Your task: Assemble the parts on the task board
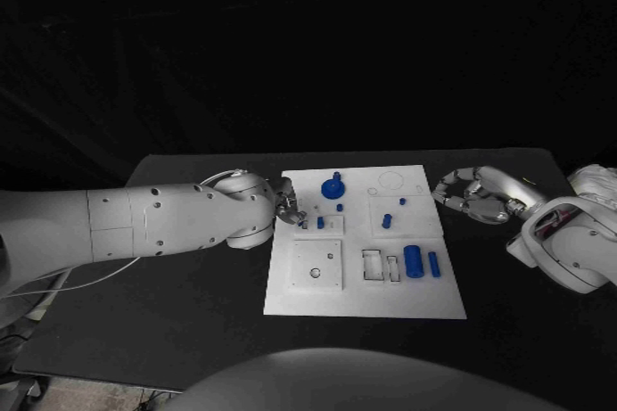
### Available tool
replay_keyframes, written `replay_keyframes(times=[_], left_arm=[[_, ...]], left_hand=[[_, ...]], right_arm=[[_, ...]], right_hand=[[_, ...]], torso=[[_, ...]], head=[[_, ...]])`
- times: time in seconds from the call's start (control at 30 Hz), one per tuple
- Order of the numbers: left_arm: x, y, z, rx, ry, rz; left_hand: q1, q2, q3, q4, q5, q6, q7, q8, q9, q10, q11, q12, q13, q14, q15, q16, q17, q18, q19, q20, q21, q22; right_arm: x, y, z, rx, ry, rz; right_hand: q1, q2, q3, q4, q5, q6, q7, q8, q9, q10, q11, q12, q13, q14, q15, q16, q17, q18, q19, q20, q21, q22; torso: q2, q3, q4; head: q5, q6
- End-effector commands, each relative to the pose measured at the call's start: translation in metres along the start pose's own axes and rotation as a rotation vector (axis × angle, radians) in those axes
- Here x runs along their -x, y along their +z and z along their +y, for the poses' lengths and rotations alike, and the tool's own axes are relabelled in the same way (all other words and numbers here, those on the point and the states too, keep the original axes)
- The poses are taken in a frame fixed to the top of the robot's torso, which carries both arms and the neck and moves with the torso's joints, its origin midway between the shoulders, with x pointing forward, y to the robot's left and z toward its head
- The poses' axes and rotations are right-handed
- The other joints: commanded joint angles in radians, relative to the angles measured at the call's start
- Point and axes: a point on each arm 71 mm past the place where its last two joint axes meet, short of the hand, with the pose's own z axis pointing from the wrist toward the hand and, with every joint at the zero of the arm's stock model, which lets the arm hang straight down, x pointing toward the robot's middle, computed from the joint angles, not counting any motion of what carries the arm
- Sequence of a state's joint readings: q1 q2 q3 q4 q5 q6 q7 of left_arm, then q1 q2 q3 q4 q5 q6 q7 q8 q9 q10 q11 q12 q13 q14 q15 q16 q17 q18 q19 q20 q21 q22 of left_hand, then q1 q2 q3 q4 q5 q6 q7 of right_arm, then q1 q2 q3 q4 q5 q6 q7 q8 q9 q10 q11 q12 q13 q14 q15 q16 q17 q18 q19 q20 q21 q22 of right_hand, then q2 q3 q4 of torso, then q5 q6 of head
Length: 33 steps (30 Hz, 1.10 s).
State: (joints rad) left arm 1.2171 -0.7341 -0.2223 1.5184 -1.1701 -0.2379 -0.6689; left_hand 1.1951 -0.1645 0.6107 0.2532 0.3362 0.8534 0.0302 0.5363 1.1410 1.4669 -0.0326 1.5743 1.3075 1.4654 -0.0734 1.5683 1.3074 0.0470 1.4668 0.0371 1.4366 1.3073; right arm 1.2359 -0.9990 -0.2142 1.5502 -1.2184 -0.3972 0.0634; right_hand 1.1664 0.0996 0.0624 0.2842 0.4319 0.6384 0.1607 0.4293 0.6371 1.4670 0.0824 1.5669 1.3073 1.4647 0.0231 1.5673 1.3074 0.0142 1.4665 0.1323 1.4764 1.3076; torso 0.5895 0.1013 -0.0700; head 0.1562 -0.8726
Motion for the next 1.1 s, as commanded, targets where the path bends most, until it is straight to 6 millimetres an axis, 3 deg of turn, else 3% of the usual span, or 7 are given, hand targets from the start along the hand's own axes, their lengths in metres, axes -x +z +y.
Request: replay_keyframes(times=[0.03, 0.37, 0.67, 1.1], left_arm=[[0.001, -0.001, -0.002, -0.013, 0.031, -0.113], [-0.007, -0.003, -0.003, -0.023, 0.022, -0.171], [-0.008, -0.003, -0.004, -0.030, 0.006, -0.189], [-0.020, -0.002, -0.001, -0.009, 0.000, -0.147]], left_hand=[[-0.011, -0.002, 0.003, 0.010, -0.009, -0.004, 0.001, 0.007, 0.001, 0.104, -0.002, -0.004, 0.263, 0.105, -0.005, 0.002, 0.263, -0.011, 0.020, -0.003, -0.004, 0.215], [-0.017, 0.004, 0.009, 0.024, -0.017, -0.003, 0.001, 0.016, 0.004, 0.104, -0.002, -0.004, 0.263, 0.105, -0.006, 0.002, 0.263, -0.012, 0.023, -0.003, 0.000, 0.217], [-0.024, 0.004, 0.010, 0.033, -0.029, -0.003, 0.001, 0.022, 0.006, 0.104, -0.003, -0.004, 0.263, 0.105, -0.006, 0.002, 0.263, -0.012, 0.024, -0.003, 0.001, 0.217], [-0.034, 0.005, 0.008, 0.036, -0.047, -0.005, 0.001, 0.026, 0.006, 0.104, -0.002, -0.004, 0.263, 0.105, -0.006, 0.002, 0.263, -0.012, 0.024, -0.003, 0.001, 0.217]], right_arm=[[0.000, -0.001, 0.000, 0.009, -0.006, -0.011], [0.000, -0.003, 0.002, 0.025, -0.005, -0.040], [0.001, -0.003, 0.003, 0.029, -0.005, -0.046], [0.001, -0.004, 0.002, 0.026, -0.005, -0.046]], right_hand=[[0.011, -0.001, -0.002, -0.005, 0.004, -0.011, 0.000, -0.004, -0.001, 0.104, 0.007, 0.004, 0.264, 0.106, 0.008, 0.003, 0.263, 0.018, 0.009, 0.008, -0.004, 0.220], [0.019, -0.003, -0.004, -0.005, 0.008, -0.039, 0.002, -0.005, 0.000, 0.104, 0.007, 0.004, 0.264, 0.106, 0.009, 0.003, 0.263, 0.019, 0.008, 0.009, -0.006, 0.219], [0.023, -0.003, -0.004, -0.005, 0.010, -0.051, 0.003, -0.004, 0.001, 0.104, 0.007, 0.004, 0.264, 0.106, 0.009, 0.003, 0.263, 0.019, 0.008, 0.009, -0.006, 0.219], [0.024, -0.003, -0.004, -0.005, 0.011, -0.054, 0.003, -0.003, 0.002, 0.104, 0.007, 0.004, 0.264, 0.106, 0.008, 0.003, 0.263, 0.019, 0.008, 0.009, -0.006, 0.219]], torso=[[0.000, -0.0006, 0.0002], [0.000, 0.0014, -0.0017], [0.000, 0.0000, -0.0008], [0.000, 0.0011, -0.0004]], head=[[-0.005, 0.000], [-0.007, 0.000], [-0.011, 0.000], [-0.010, 0.000]])
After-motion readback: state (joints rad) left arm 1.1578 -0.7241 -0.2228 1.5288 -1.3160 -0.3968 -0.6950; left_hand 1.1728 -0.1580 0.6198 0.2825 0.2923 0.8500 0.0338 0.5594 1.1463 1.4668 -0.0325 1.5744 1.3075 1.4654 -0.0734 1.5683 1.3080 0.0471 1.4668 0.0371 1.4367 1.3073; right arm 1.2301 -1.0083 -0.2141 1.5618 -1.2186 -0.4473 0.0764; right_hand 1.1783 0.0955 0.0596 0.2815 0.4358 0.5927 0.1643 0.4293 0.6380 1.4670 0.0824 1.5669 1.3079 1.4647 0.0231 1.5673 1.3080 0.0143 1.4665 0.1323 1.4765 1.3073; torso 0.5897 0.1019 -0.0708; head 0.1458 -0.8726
